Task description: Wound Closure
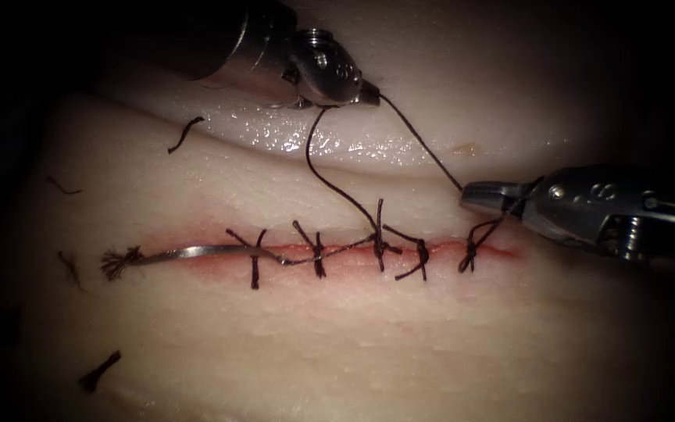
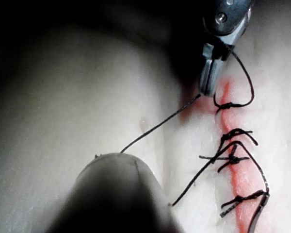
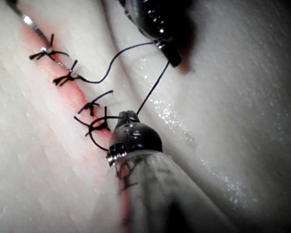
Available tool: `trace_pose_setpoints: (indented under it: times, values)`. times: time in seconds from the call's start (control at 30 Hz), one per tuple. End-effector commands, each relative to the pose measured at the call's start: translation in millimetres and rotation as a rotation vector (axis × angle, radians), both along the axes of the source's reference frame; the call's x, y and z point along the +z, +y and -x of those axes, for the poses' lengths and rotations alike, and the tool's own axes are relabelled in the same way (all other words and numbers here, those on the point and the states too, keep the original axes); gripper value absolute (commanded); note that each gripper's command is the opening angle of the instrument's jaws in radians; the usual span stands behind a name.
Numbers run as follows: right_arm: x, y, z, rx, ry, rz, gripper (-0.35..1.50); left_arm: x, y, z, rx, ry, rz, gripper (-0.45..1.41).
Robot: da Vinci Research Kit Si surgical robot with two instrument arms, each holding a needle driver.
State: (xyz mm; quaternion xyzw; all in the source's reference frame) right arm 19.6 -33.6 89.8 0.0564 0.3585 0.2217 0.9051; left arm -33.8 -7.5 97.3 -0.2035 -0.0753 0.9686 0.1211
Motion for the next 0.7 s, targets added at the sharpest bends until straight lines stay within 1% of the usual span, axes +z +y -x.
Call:
trace_pose_setpoints:
  times: [0.03, 0.2, 0.4, 0.47, 0.5, 0.63, 0.7]
  values:
    - [0.7, -0.9, -0.7, -0.004, 0.005, 0.0, -0.35, 1.0, 1.0, 0.5, -0.015, -0.006, -0.008, -0.45]
    - [0.2, -2.8, -0.8, -0.01, 0.02, 0.007, -0.35, 2.7, 5.8, -0.7, -0.071, -0.002, -0.031, -0.45]
    - [-0.3, -4.6, -0.8, -0.024, 0.031, 0.007, -0.35, 3.8, 8.6, -1.3, -0.118, 0.018, -0.007, -0.45]
    - [-0.3, -5.4, -0.8, -0.033, 0.03, 0.008, -0.35, 4.2, 10.2, -1.4, -0.165, 0.027, 0.025, -0.45]
    - [-0.2, -5.7, -0.7, -0.037, 0.029, 0.009, -0.35, 4.3, 11.3, -1.4, -0.203, 0.039, 0.058, -0.45]
    - [0.2, -6.4, -0.4, -0.042, 0.028, 0.016, -0.35, 4.4, 13.2, -1.1, -0.286, 0.047, 0.126, -0.45]
    - [0.2, -6.7, -0.3, -0.049, 0.028, 0.015, -0.35, 4.4, 14.3, -1.0, -0.341, 0.047, 0.171, -0.45]
